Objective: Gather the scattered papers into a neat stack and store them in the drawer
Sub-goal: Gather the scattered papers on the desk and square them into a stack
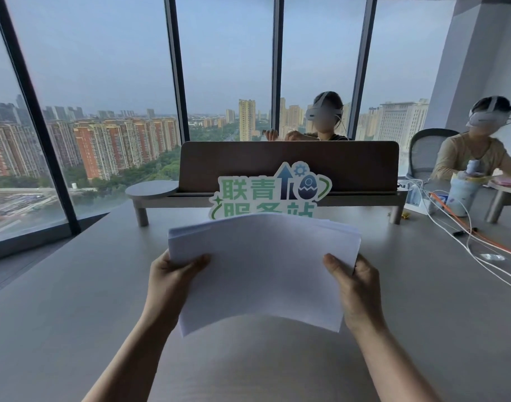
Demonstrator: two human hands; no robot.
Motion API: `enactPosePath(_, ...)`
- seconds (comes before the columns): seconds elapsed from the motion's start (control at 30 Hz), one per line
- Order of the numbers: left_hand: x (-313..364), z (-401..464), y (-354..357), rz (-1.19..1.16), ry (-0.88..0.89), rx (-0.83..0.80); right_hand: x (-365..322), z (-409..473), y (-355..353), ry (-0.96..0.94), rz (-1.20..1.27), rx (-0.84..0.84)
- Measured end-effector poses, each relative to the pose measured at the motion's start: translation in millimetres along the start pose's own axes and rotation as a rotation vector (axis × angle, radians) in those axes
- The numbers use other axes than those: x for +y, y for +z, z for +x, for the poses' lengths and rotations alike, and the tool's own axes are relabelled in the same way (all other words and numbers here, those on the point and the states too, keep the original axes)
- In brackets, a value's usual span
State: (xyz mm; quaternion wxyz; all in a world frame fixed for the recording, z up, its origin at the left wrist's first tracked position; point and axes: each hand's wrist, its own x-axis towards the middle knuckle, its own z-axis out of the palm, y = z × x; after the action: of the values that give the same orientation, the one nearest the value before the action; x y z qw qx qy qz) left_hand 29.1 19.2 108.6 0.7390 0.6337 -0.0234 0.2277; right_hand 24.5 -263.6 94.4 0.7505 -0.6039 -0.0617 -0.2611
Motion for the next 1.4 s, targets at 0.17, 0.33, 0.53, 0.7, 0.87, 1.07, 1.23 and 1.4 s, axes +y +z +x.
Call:
enactPosePath(0.17, -23.3, -8.4, -8.5, 0.076, -0.114, -0.037, 19.6, -7.2, -8.3, 0.074, 0.016, -0.058)
enactPosePath(0.33, -58.8, -28.4, -8.8, 0.088, -0.187, 0.028, 53.3, -19.0, -8.4, 0.184, -0.035, -0.019)
enactPosePath(0.53, -48.4, -14.4, -5.9, 0.051, -0.114, 0.064, 38.5, -7.2, 2.6, 0.108, -0.044, -0.036)
enactPosePath(0.7, -69.6, -28.6, -17.1, 0.094, -0.181, -0.004, 59.6, -19.1, -8.4, 0.199, -0.045, -0.054)
enactPosePath(0.87, -75.9, -26.9, -15.3, 0.089, -0.199, 0.040, 59.3, -19.2, 0.2, 0.178, -0.051, -0.041)
enactPosePath(1.07, -68.6, -13.7, -20.5, 0.097, -0.157, 0.009, 53.3, -5.1, -2.6, 0.185, -0.040, -0.085)
enactPosePath(1.23, -91.5, -30.5, -28.3, 0.144, -0.208, -0.040, 82.3, -22.3, -17.5, 0.311, -0.103, -0.117)
enactPosePath(1.4, -92.8, -26.6, -29.0, 0.151, -0.215, -0.045, 84.1, -23.6, -17.3, 0.312, -0.124, -0.112)
